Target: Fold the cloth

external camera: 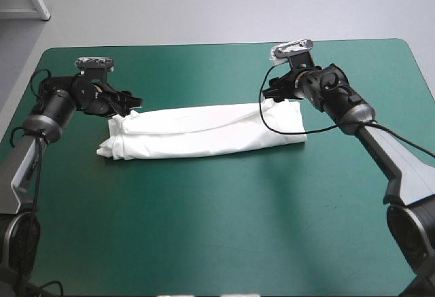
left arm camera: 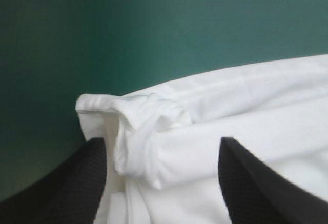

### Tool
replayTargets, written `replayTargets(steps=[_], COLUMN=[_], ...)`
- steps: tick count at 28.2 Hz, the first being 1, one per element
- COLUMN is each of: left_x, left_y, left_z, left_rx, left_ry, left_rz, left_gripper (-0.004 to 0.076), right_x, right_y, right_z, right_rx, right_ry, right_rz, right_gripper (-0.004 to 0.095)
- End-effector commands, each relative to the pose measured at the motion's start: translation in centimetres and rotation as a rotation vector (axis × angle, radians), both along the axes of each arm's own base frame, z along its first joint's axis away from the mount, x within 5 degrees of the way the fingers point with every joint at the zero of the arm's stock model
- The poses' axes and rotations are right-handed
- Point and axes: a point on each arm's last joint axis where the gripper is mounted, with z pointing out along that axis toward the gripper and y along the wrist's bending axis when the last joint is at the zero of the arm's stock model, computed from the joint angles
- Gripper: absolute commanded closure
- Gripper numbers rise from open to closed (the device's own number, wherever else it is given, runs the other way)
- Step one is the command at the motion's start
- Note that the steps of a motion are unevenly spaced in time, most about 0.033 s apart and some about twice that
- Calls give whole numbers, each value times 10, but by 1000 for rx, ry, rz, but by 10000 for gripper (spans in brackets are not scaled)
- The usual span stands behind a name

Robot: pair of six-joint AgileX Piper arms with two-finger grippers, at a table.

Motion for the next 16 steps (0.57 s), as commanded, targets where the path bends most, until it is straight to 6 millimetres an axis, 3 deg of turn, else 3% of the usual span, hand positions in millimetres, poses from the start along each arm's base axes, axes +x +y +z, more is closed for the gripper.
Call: replayTargets(steps=[1,5,10,12,16], left_x=[-19,-26,-23,-17,-7], left_y=[-11,-34,-80,-105,-129], left_z=[47,46,32,20,-5], left_rx=[-121,-181,-187,-192,-194], left_ry=[-99,-51,-41,-50,-14], left_rz=[-24,-129,-254,-300,-329], left_gripper=[348,536,717,734,734], right_x=[-17,-20,-17,-17,-15], right_y=[-16,-29,-52,-65,-76], right_z=[37,30,21,16,9], right_rx=[28,56,147,161,206], right_ry=[-41,80,161,224,285], right_rz=[-39,-49,-48,-51,-42], right_gripper=[190,189,189,189,199])
